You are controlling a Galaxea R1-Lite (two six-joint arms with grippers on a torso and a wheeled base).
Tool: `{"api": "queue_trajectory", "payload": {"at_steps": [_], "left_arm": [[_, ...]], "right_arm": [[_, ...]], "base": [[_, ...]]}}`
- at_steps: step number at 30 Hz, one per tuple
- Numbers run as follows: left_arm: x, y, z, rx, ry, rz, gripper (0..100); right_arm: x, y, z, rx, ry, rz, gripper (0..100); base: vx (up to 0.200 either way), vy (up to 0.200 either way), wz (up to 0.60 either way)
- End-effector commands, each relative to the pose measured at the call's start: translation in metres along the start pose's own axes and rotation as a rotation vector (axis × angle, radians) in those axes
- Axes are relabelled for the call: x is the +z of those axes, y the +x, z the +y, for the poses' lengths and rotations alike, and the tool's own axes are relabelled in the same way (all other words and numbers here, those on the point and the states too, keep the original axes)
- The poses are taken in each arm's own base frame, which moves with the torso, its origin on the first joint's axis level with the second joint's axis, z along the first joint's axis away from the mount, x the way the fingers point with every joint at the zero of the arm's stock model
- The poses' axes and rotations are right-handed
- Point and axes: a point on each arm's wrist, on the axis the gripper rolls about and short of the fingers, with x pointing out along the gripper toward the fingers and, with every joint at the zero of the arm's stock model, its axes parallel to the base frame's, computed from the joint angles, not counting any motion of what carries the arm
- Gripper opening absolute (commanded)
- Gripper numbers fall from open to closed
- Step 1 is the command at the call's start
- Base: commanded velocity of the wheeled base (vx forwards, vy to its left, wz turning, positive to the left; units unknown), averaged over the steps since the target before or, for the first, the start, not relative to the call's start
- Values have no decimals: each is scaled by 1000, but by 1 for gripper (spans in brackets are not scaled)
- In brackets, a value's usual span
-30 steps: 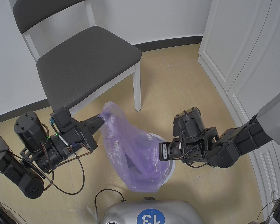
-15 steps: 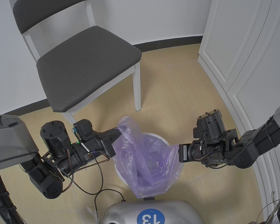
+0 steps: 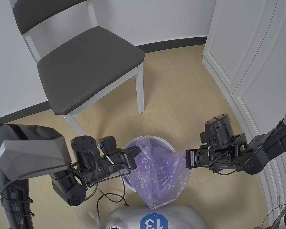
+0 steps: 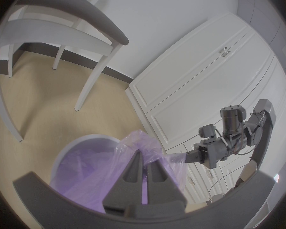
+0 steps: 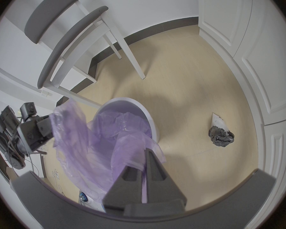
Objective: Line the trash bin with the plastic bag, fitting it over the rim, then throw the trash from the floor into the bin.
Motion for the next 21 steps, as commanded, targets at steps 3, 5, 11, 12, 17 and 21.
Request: {"api": "queue_trajectory", "payload": {"at_steps": [3, 5, 11, 12, 17, 21], "left_arm": [[-21, 31, 11, -13, -33, -1, 0], [-21, 37, 13, -20, -49, -10, 0], [-32, 46, 33, 7, -61, -8, 0], [-32, 44, 36, 18, -65, -4, 0], [-22, 26, 44, 66, -74, -9, 0], [-4, 1, 41, 99, -72, -25, 0]], "right_arm": [[-2, -14, 2, 15, -8, -13, 0], [-2, -16, 2, 16, -8, -16, 0], [-2, -25, 8, 28, -18, -30, 0], [-2, -27, 8, 32, -21, -34, 0], [-1, -33, 12, 46, -30, -45, 0], [-3, -29, 10, 36, -32, -34, 0]], "base": [[0, 0, 0], [0, 0, 0], [0, 0, 0], [0, 0, 0], [0, 0, 0], [0, 0, 0]]}}
